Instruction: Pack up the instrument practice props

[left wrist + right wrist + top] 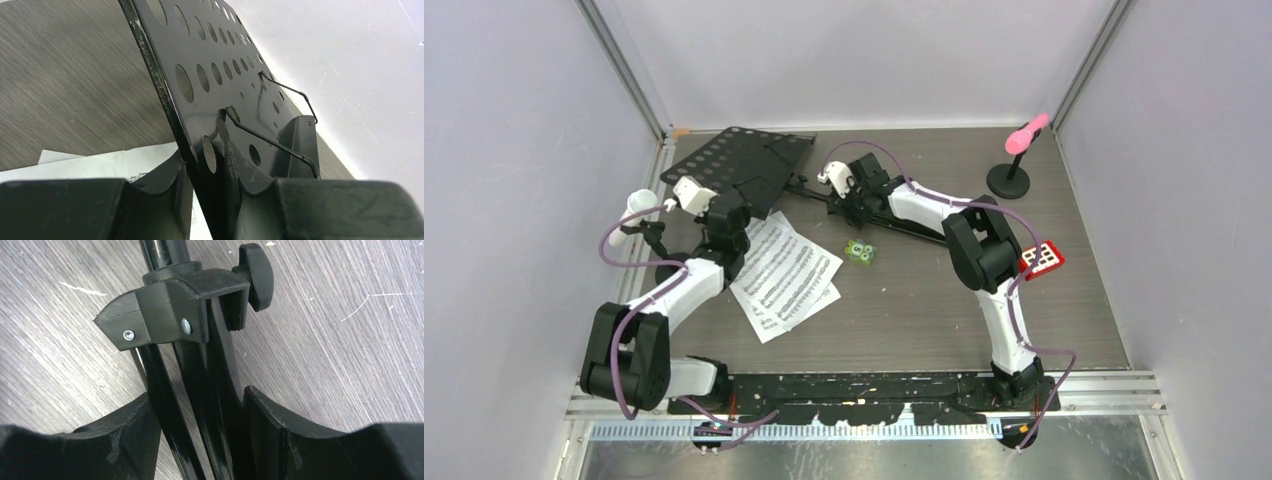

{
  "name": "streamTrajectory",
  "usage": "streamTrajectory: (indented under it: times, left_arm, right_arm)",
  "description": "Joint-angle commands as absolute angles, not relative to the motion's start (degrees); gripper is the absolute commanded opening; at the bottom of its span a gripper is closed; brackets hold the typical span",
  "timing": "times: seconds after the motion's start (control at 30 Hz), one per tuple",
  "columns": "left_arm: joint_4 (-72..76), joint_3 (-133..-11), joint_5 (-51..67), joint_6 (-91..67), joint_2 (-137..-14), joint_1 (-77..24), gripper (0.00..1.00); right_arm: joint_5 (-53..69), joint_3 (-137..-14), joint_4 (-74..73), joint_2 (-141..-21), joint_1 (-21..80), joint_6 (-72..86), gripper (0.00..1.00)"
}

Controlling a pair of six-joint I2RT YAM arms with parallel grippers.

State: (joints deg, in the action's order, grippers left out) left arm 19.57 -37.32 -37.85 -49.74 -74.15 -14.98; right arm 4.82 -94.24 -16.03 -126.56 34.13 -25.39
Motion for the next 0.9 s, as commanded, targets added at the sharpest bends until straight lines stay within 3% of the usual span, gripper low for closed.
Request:
streamTrajectory:
  times: [0.0,0.37,0.53,0.87]
  left_arm:
    - [15.3,-37.4,-35.4,-41.3,-76.7,-17.1,0.00]
    - [15.0,-38.8,-36.8,-40.9,-77.5,-17.1,0.00]
    - [14.5,-40.4,-35.9,-40.0,-79.6,-16.9,0.00]
    - [14.2,-45.7,-35.3,-39.5,-87.9,-16.0,0.00]
  right_arm:
    - [1.2,-100.1,1.5,-128.4,31.5,-17.8,0.20]
    - [2.5,-92.5,-0.8,-116.5,30.8,-16.3,0.78]
    - [4.0,-84.9,-0.2,-106.7,30.2,-11.8,0.99]
    - [8.8,-64.4,6.6,-83.2,30.6,-1.1,1.00]
